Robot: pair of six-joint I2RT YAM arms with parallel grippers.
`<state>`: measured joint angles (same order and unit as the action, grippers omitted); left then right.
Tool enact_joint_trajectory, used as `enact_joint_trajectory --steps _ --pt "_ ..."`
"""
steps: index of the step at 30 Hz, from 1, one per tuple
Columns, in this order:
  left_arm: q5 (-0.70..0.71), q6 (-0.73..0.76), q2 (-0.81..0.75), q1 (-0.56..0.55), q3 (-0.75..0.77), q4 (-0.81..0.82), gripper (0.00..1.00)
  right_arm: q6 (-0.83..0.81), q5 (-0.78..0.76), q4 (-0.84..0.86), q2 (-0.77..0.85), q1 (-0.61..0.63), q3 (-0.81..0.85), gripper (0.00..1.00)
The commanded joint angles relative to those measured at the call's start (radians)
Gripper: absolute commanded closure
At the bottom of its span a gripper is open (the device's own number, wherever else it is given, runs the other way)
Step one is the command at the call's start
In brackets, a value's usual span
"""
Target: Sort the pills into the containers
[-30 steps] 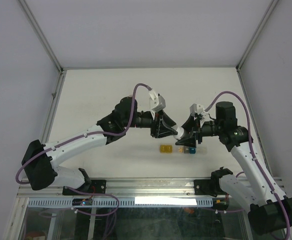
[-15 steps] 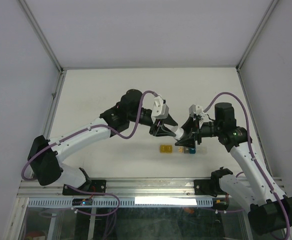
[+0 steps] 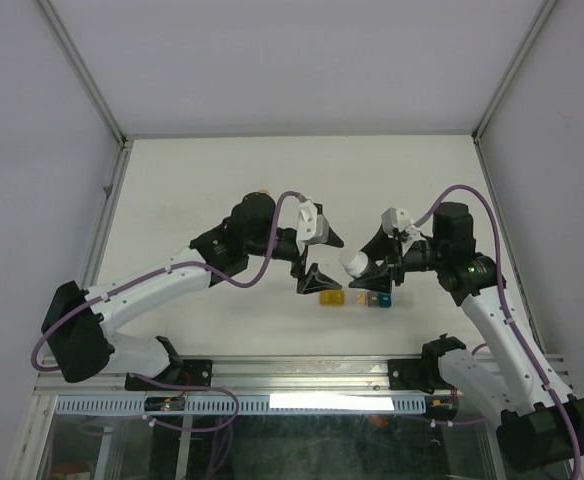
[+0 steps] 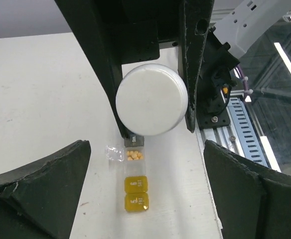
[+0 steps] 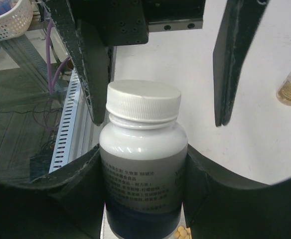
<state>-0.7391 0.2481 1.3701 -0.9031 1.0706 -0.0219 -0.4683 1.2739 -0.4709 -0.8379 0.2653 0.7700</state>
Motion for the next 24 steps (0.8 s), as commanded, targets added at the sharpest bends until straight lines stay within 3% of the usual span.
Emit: enact_joint_trajectory --steps 1,4,8,10,12,15,24 --pt "0.078 -0.078 -0.135 0.003 -0.101 0.167 0.01 0.004 0.040 0.040 0.015 0.002 0.046 1.00" --pt "0.130 -0.204 -0.226 0.006 -0.222 0.339 0.01 -0.001 0.039 0.036 0.015 0.000 0.047 1.00" --pt "0.333 -0.508 -0.359 0.007 -0.400 0.593 0.01 -0.002 0.044 0.035 0.009 -0.003 0.044 1.00" --pt "0.386 -0.616 -0.395 0.009 -0.433 0.634 0.01 -0.004 0.045 0.035 0.006 -0.004 0.042 1.00" --pt "0.474 -0.725 -0.409 0.009 -0.413 0.589 0.01 -0.004 0.044 0.035 0.002 -0.004 0.041 1.00" --pt "0.603 -0.820 -0.394 0.004 -0.295 0.336 0.09 -0.006 0.043 0.036 -0.004 -0.006 0.041 1.00" --pt "0.840 -0.784 -0.284 -0.149 -0.073 0.014 0.13 -0.006 0.032 0.037 -0.017 -0.006 0.038 1.00"
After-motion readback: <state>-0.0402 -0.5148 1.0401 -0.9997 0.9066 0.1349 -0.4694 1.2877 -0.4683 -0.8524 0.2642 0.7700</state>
